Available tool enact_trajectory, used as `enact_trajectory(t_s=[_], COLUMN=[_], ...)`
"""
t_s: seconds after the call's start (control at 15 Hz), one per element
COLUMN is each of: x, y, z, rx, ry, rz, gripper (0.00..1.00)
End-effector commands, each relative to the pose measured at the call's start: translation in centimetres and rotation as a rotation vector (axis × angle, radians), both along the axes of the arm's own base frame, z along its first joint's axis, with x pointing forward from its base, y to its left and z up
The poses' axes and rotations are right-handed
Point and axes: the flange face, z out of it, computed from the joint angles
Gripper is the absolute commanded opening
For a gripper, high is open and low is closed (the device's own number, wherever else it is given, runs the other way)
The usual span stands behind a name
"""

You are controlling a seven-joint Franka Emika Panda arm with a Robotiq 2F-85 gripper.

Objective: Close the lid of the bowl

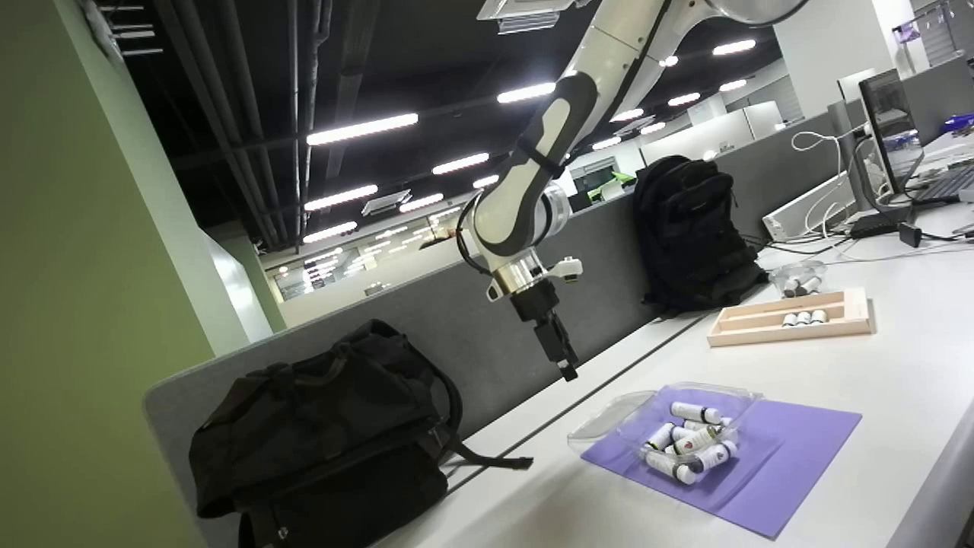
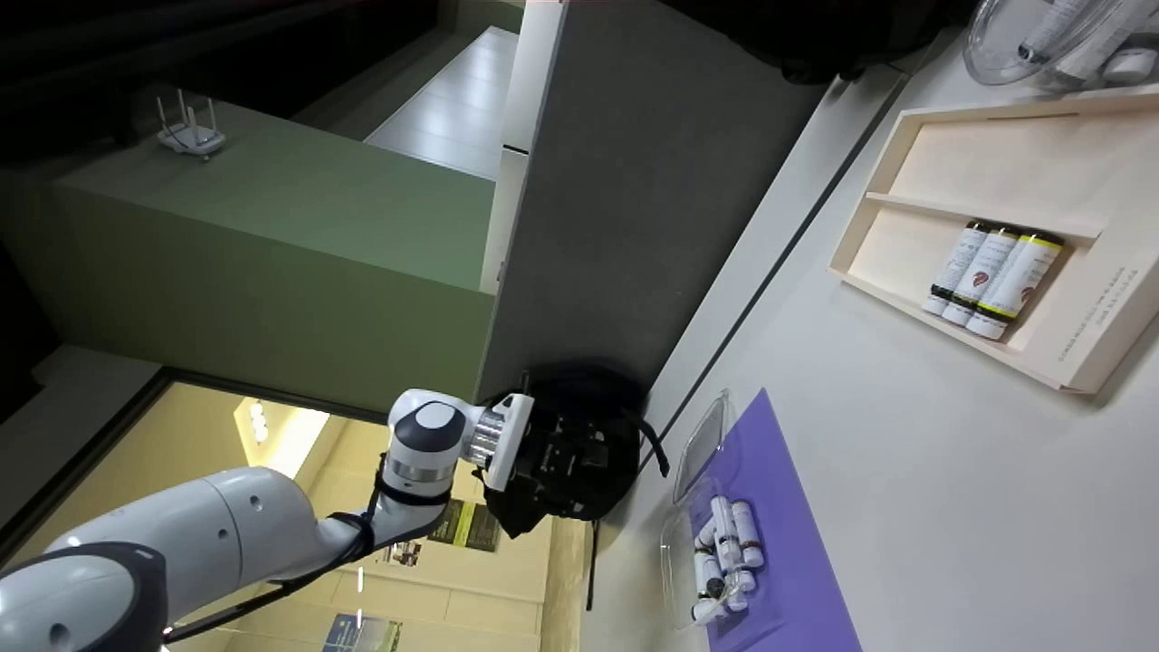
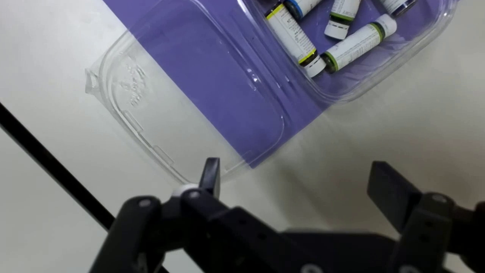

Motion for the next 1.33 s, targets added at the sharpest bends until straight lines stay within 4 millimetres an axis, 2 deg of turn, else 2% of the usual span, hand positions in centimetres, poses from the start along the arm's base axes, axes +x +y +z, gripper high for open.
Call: enact_trajectory(t_s=[0.0, 0.27, 0.47, 0.8, 1.07, 1.27], x=[0.7, 1.0, 1.6, 2.7, 3.4, 3.7], y=[0.8, 2.2, 3.8, 6.1, 6.9, 7.1], z=[-3.1, -6.7, -8.6, -10.9, -12.8, -13.3], rx=[-0.042, -0.134, -0.166, -0.195, -0.232, -0.281], ry=[-0.013, -0.033, -0.059, -0.098, -0.105, -0.094], rz=[0.017, 0.066, 0.088, 0.114, 0.129, 0.132], gripper=[1.00, 1.00, 1.00, 1.00, 1.00, 1.00])
